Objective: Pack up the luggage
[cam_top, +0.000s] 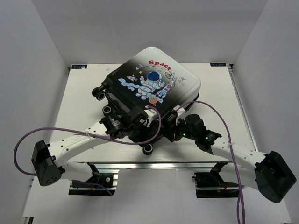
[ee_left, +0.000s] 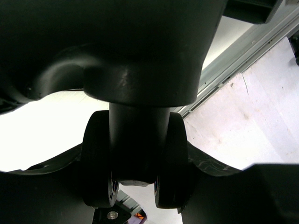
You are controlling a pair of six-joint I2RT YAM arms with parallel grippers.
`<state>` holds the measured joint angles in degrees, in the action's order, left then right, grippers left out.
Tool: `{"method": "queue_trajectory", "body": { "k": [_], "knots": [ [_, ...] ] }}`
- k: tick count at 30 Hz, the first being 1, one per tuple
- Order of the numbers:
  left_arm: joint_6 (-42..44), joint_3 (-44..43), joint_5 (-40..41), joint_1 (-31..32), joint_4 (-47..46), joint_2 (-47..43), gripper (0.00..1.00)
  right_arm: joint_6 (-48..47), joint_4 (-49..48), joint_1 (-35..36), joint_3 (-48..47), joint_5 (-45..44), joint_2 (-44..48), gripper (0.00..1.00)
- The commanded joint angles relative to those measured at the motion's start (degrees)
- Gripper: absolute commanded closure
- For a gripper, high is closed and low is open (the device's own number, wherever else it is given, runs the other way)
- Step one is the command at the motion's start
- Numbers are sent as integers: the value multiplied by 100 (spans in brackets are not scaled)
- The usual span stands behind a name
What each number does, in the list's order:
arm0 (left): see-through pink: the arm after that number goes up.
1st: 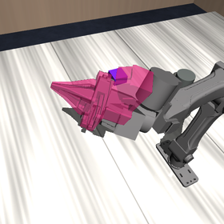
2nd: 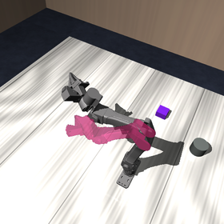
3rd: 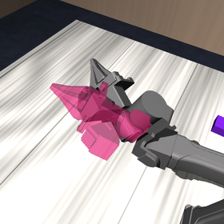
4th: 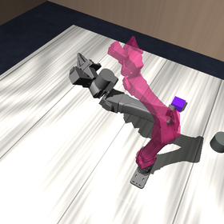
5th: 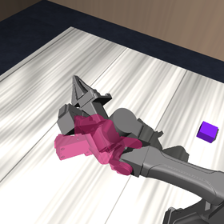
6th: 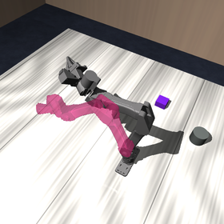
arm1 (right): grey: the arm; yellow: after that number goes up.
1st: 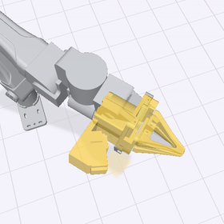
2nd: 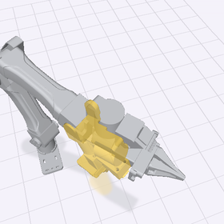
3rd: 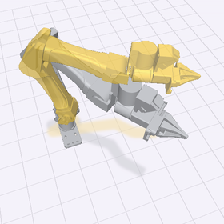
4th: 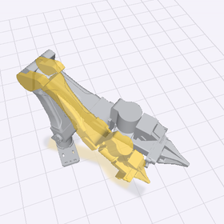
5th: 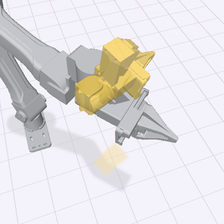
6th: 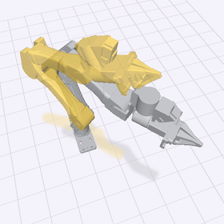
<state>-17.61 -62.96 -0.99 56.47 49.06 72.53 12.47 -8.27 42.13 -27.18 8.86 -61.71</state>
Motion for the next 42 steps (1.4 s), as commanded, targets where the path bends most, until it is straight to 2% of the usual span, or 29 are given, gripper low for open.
{"method": "queue_trajectory", "body": {
  "k": [1, 6, 8, 9, 11, 12, 14, 17, 20, 26, 36, 42],
  "knots": [
    [-418, -50, 319, 31, -344, -371, 100, 2, -990, 32, 309, -87, -183, 51],
    [-577, 56, 442, 31, -546, -600, 100, -104, -1290, 103, 468, -86, -271, 57],
    [-665, 73, 529, 31, -616, -723, 100, -78, -1466, 120, 556, -148, -192, 66],
    [-717, 82, 600, 31, -625, -766, 100, -61, -1493, 146, 591, -296, -148, 79],
    [-867, 91, 819, 31, -600, -837, 100, 36, -1441, 155, 608, -568, -34, 89],
    [-946, 91, 890, 31, -590, -855, 100, 106, -1371, 138, 617, -1057, -8, 100],
    [-1209, 100, 1074, 31, -468, -899, 100, 368, -1195, 120, 565, -1561, 28, 100],
    [-1745, 108, 1705, 31, -83, -899, 100, 799, -512, 76, 364, -3060, -60, 100],
    [-2211, 214, 1988, 31, 200, -934, 100, 1046, -114, -29, 91, -3897, -218, 100],
    [-2862, 468, 2279, -22, 525, -1215, 100, 959, 19, -600, -357, -4542, -622, 100],
    [-3784, 539, 2938, -83, 1228, -1303, 100, 485, -332, -2305, -1255, -4051, -1563, 100],
    [-4207, 513, 3237, -83, 1483, -1461, 100, -517, -1887, -3368, -1017, -2900, -1887, 100]
  ]
}}
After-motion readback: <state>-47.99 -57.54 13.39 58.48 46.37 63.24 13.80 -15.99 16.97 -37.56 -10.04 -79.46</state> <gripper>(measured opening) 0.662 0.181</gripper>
